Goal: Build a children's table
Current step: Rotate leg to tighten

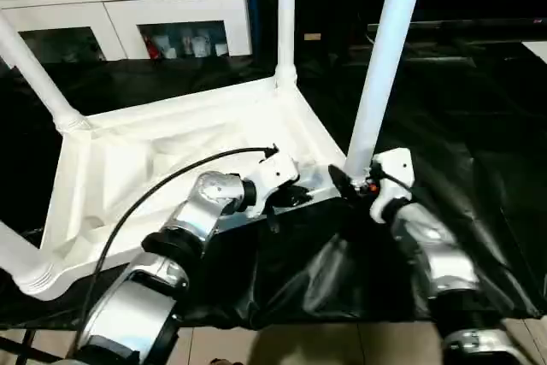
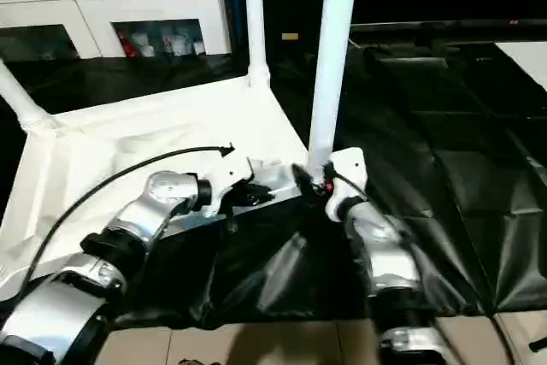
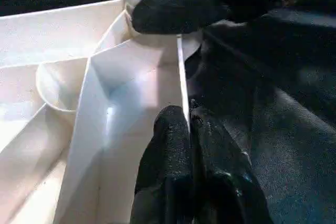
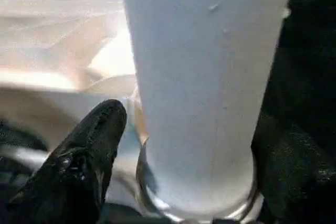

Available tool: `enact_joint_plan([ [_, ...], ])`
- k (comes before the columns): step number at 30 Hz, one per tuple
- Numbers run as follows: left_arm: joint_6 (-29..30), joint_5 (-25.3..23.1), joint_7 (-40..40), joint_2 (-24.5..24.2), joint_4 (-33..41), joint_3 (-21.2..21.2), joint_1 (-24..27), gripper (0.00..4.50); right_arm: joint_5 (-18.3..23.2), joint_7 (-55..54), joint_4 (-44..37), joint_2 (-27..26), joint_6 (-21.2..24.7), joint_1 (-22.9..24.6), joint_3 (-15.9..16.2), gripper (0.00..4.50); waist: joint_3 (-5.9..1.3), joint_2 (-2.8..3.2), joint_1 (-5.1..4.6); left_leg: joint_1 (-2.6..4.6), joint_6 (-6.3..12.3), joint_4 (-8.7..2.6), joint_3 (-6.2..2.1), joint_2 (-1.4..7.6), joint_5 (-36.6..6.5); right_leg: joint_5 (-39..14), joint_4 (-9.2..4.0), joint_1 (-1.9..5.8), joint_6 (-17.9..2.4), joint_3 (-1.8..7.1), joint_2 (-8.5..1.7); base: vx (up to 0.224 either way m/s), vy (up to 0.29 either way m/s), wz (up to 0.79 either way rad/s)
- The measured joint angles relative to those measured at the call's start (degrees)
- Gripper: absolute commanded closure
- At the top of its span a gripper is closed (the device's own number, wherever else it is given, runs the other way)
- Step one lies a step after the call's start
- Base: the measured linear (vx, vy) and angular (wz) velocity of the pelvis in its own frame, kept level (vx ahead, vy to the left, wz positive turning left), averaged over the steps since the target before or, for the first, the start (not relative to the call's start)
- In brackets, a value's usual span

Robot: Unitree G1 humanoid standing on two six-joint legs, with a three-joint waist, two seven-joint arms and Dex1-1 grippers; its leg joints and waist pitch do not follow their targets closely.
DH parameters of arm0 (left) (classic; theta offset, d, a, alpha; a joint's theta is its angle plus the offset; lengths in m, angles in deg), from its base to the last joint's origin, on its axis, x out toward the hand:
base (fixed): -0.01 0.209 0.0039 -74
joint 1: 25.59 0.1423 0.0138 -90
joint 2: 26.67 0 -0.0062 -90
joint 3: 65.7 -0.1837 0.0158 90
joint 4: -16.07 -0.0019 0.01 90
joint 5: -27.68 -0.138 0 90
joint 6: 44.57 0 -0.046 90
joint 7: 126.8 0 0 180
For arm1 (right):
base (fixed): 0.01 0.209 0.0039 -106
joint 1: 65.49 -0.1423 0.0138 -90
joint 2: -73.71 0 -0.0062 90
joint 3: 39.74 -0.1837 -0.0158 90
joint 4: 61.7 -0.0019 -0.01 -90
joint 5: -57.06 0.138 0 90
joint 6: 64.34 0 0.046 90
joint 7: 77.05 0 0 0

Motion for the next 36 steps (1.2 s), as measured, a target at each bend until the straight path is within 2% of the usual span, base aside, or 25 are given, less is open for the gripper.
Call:
enact_joint_plan([
  [3, -1.48, 0.91, 4.57, -1.98, -0.02, -0.11, 0.04, 4.50, 1.81, 8.09, -1.83, 3.34, 0.71, 0.99, 1.44, 0.33, 0.00, -0.01, 0.41, -0.03, 0.10, -0.02, 0.01, 0.13, 0.06, -0.10, 0.03, -0.07, 0.12, -0.13, 0.06, 0.000, 0.000, 0.00],
  [5, -2.84, 1.41, 8.28, -3.85, -0.07, -0.44, 0.03, 4.50, 3.68, 15.61, -3.09, 6.39, 2.25, 1.55, 2.31, 0.33, 0.00, -0.01, 1.06, -0.05, 0.27, -0.04, 0.05, 0.18, 0.15, -0.16, 0.04, -0.10, 0.14, -0.17, 0.07, 0.000, 0.000, 0.00],
  [9, -4.41, 1.84, 13.80, -5.90, -1.00, -0.79, -0.38, 4.50, 5.13, 25.21, -3.95, 9.98, 3.78, 1.54, 4.49, 0.76, 0.04, -0.06, 1.94, -0.04, 0.26, 0.01, 0.11, 0.19, 0.14, -0.17, 0.06, -0.08, 0.13, -0.14, 0.05, 0.000, 0.000, 0.00],
  [12, -4.99, 2.02, 17.38, -6.74, -1.37, -1.03, -0.69, 4.50, 5.31, 29.61, -3.91, 11.71, 3.89, 1.00, 6.16, 0.98, 0.11, -0.17, 2.13, -0.03, 0.04, 0.07, 0.18, 0.15, 0.01, -0.16, 0.07, -0.06, 0.11, -0.03, 0.03, 0.000, 0.000, 0.00],
  [14, -5.31, 2.12, 18.44, -6.89, -1.56, -1.10, -0.74, 4.50, 5.30, 30.87, -3.72, 11.93, 4.02, 0.70, 6.27, 1.18, 0.17, -0.26, 2.14, -0.02, 0.02, 0.11, 0.20, 0.15, 0.00, -0.13, 0.08, -0.05, 0.06, 0.01, 0.02, 0.000, 0.000, 0.00],
  [16, -5.59, 2.31, 19.25, -7.20, -1.72, -1.18, -0.80, 4.50, 5.30, 31.79, -3.33, 11.97, 4.18, 0.09, 6.73, 1.18, 0.18, -0.27, 2.10, -0.02, 0.02, 0.12, 0.21, 0.15, 0.00, -0.10, 0.09, -0.06, 0.02, 0.02, 0.02, 0.000, 0.000, 0.00],
  [18, -5.84, 2.45, 19.82, -7.35, -1.82, -1.23, -0.84, 4.50, 5.30, 32.76, -3.24, 12.04, 4.21, -0.52, 7.19, 1.52, 0.18, -0.28, 2.14, -0.02, 0.02, 0.12, 0.21, 0.15, 0.00, -0.10, 0.11, -0.07, 0.02, 0.01, 0.02, 0.000, 0.000, 0.00],
  [26, -6.70, 2.59, 21.05, -7.28, -2.85, -1.20, -1.27, 4.50, 5.29, 34.60, -3.29, 12.42, 3.46, -1.44, 7.68, 2.16, 0.18, -0.30, 2.61, -0.02, 0.23, 0.12, 0.20, 0.18, 0.13, -0.11, 0.13, -0.08, 0.02, -0.03, 0.03, 0.000, 0.000, 0.00],
  [36, -7.26, 2.61, 21.02, -7.29, -4.02, -1.13, -1.55, 4.50, 4.21, 34.60, -3.97, 12.52, 2.29, -1.34, 8.26, 2.44, 0.16, -0.29, 2.80, 0.06, 0.03, 0.18, 0.20, 0.17, 0.01, -0.10, 0.19, -0.01, 0.02, 0.00, 0.03, 0.000, 0.000, 0.00],
])
